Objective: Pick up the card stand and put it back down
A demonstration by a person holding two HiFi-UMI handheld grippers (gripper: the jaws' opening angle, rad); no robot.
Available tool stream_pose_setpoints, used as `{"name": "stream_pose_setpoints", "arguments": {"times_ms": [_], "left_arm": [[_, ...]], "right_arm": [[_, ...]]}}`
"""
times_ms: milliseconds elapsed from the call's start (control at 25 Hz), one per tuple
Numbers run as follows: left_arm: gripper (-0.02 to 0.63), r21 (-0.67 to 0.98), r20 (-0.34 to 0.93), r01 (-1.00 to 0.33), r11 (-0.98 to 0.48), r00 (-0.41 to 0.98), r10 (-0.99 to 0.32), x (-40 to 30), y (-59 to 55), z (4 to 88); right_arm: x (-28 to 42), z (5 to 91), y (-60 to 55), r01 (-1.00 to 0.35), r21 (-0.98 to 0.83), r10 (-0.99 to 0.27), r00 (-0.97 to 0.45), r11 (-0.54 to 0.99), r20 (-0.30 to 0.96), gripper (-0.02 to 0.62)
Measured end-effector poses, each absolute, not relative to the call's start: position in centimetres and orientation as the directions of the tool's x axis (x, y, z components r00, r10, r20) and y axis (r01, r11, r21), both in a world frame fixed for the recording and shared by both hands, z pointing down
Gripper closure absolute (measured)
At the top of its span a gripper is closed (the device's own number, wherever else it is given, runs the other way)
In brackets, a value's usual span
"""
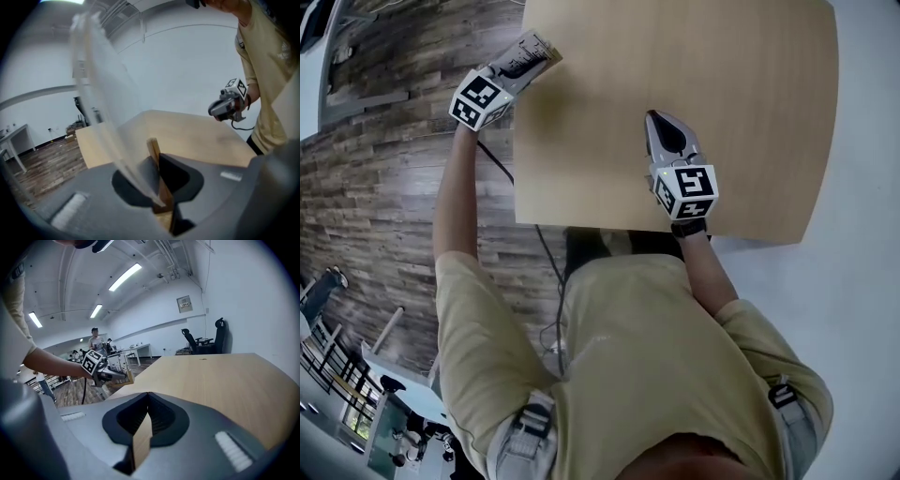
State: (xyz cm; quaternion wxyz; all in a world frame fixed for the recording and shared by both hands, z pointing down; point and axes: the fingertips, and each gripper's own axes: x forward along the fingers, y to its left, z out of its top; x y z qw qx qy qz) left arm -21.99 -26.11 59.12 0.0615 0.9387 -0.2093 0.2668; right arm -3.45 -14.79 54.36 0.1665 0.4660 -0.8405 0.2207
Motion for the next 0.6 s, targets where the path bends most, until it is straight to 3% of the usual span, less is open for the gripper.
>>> {"name": "stream_pose_setpoints", "arguments": {"times_ms": [280,480,600], "left_arm": [[0.565,-0.033,0.605,-0.192,-0.981,0.778,-0.172,-15.3,-24.6,64.9],[0.556,-0.024,0.605,-0.137,-0.990,0.787,-0.124,-14.2,-24.4,65.7],[0.450,-0.004,0.647,-0.148,-0.989,0.754,-0.116,-14.3,-24.3,66.6]], "right_arm": [[-2.5,56.4,-15.0,-0.863,-0.234,-0.700,-0.501,0.447,0.510,0.589],[-1.8,57.4,-14.9,-0.871,-0.240,-0.698,-0.488,0.428,0.525,0.589],[-1.3,57.1,-14.7,-0.875,-0.236,-0.703,-0.480,0.422,0.525,0.589]]}}
